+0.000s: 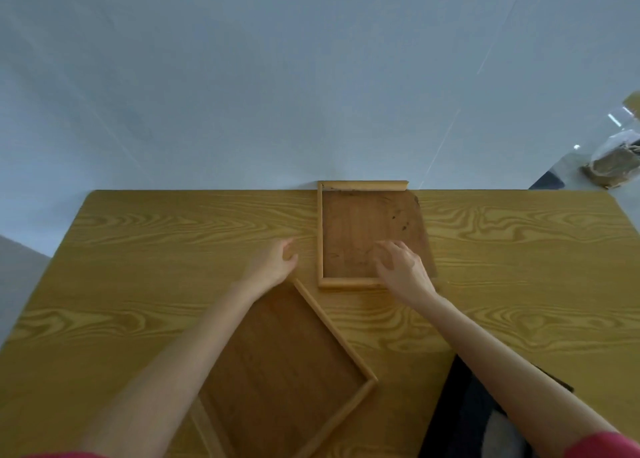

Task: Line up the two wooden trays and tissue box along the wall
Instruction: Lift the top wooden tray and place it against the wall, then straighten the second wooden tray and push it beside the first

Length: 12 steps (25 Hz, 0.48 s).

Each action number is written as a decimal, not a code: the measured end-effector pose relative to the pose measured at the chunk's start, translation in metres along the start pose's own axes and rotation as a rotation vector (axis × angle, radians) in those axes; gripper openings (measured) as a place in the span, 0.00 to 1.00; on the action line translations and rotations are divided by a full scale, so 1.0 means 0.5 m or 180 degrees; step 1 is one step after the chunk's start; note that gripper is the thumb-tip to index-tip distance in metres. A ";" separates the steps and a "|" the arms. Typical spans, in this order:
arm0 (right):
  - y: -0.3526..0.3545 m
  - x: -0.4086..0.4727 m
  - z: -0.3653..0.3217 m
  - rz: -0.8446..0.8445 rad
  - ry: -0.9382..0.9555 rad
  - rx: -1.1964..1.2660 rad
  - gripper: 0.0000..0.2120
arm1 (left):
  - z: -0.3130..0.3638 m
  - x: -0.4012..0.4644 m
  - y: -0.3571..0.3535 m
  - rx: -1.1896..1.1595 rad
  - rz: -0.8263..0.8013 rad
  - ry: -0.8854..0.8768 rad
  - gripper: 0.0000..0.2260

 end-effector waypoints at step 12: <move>-0.176 -0.157 -0.043 -0.0759 -0.0281 -0.0448 0.17 | -0.201 -0.170 -0.003 0.0826 0.0078 0.0574 0.22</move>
Point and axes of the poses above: each hand's wrist, its own x-axis towards the middle knuckle, its own y-axis out of the back of the hand, z = x × y, the point moved 4 cm from there along x, towards the middle knuckle, and after that the axes turned 6 degrees about -z, right-handed, at the moved point
